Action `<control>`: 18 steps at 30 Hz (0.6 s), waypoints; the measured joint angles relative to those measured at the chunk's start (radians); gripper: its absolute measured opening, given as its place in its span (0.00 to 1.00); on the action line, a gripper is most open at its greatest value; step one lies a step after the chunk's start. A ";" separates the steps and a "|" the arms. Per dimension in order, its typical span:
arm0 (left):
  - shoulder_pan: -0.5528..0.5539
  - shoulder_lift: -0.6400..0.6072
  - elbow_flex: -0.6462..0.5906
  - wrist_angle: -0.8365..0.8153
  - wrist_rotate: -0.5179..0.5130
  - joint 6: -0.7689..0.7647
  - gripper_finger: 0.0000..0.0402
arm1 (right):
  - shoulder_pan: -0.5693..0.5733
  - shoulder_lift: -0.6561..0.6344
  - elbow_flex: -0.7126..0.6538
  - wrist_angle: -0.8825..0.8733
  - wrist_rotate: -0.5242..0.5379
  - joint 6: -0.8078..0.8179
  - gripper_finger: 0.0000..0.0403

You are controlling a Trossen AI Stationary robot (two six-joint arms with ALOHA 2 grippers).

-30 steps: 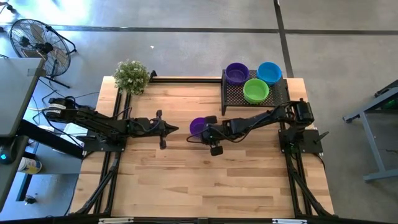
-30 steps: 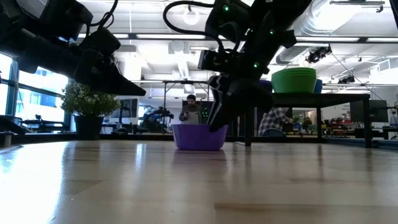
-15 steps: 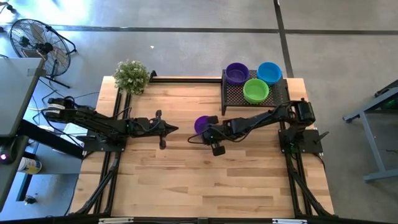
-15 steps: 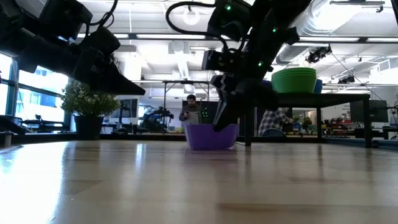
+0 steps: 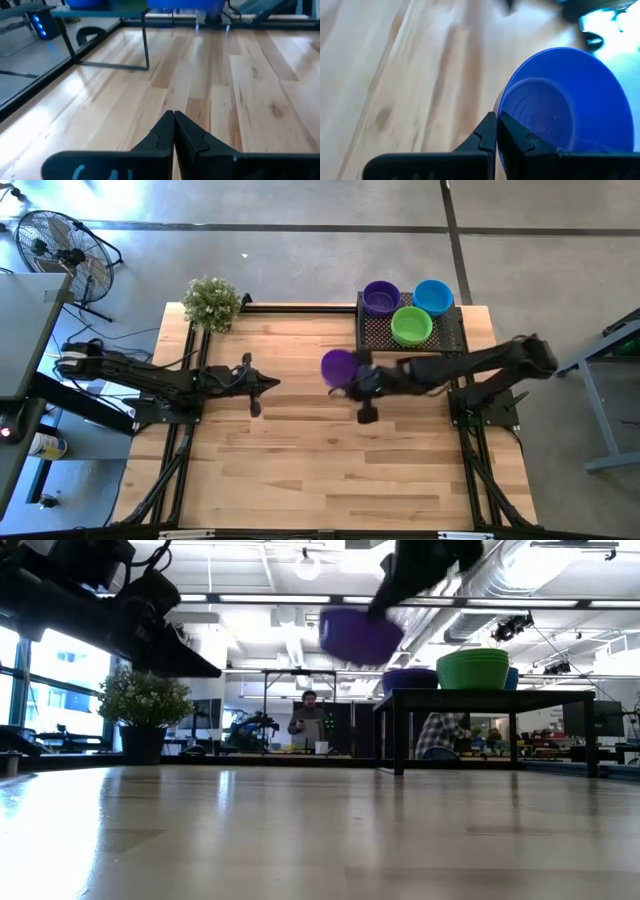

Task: Pick & Place Mini bowls
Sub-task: Stack the violet bowl on the other violet bowls on the shelf

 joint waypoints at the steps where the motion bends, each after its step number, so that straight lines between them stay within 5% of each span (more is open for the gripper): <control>1: 0.000 -0.007 0.000 0.000 0.000 0.001 0.00 | -0.007 -0.030 0.018 -0.024 0.018 0.014 0.01; 7: 0.000 -0.014 -0.024 0.055 -0.031 0.008 0.00 | -0.138 -0.102 0.211 -0.249 0.116 0.040 0.01; 18: 0.000 -0.046 -0.138 0.205 -0.076 0.023 0.00 | -0.534 -0.026 0.389 -0.457 -0.059 0.006 0.01</control>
